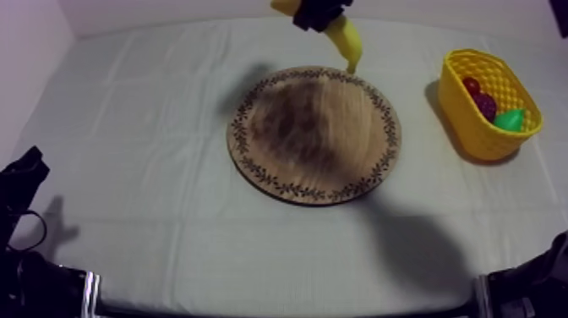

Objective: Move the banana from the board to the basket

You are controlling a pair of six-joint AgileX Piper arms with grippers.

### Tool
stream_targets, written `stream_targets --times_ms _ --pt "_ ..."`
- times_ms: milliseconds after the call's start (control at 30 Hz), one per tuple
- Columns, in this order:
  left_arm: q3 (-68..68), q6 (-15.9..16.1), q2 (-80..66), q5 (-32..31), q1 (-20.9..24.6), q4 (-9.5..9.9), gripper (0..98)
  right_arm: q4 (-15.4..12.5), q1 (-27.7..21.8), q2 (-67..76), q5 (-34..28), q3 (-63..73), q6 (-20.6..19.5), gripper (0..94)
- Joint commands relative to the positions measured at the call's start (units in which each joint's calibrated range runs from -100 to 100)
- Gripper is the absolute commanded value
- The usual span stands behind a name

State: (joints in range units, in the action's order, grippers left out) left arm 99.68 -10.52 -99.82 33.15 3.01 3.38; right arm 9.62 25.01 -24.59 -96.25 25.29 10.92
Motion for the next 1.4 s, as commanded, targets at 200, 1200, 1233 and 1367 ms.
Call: stream_targets --times_ms 200,1200,1233,1367 --pt "0.0 0.0 0.0 0.0 0.0 -0.04 0.1 0.5 -3.6 5.5 -0.2 -7.0 -1.6 13.2" --pt "0.0 0.0 0.0 0.0 0.0 -0.04 0.1 4.2 -27.3 16.0 3.4 -19.7 5.8 14.6" --pt "0.0 0.0 0.0 0.0 0.0 -0.04 0.1 4.4 -28.0 16.6 3.7 -20.5 6.1 14.6" --pt "0.0 0.0 0.0 0.0 0.0 -0.04 0.1 5.0 -30.0 18.9 4.8 -23.8 7.2 14.6"
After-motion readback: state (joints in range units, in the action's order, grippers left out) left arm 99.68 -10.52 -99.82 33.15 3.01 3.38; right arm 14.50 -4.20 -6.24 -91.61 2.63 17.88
